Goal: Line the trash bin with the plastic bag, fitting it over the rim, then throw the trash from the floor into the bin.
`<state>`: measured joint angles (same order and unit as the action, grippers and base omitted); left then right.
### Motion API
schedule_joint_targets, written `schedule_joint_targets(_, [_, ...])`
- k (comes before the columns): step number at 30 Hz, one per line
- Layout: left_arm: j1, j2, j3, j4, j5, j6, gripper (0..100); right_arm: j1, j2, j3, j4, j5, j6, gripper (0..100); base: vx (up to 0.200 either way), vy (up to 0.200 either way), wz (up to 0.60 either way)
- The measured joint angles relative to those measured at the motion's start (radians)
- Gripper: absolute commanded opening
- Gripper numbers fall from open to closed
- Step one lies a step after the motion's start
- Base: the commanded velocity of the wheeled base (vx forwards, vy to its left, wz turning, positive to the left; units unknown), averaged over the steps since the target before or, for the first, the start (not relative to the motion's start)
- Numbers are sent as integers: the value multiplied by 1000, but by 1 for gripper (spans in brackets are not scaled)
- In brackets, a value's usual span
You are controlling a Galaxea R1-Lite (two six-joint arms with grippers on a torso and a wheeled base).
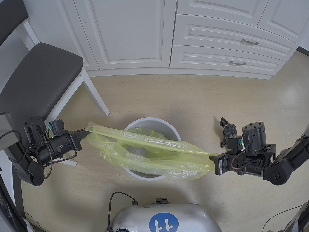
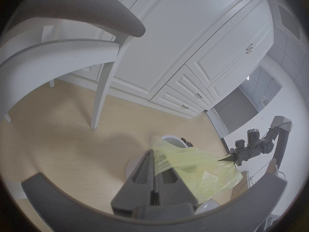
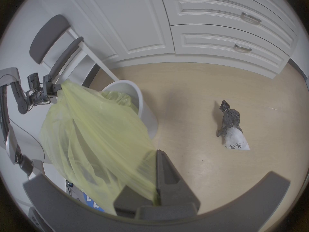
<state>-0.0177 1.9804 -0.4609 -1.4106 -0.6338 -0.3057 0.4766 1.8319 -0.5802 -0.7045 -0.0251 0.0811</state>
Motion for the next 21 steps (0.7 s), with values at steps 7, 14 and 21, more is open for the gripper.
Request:
schedule_joint_targets(7, [-38,-39,46,-1,1,29,0,16,-21,32,2,-1,-43,0,0,0,0])
schedule_joint_targets(14, [-39,-45,88,9,1,125,0,21,-53,64,3,0,-87,0,0,0,0])
schedule_joint_targets(21, [-33,-53,100,120,1,167,0,30,-81,90,4,0,-116,0,0,0,0])
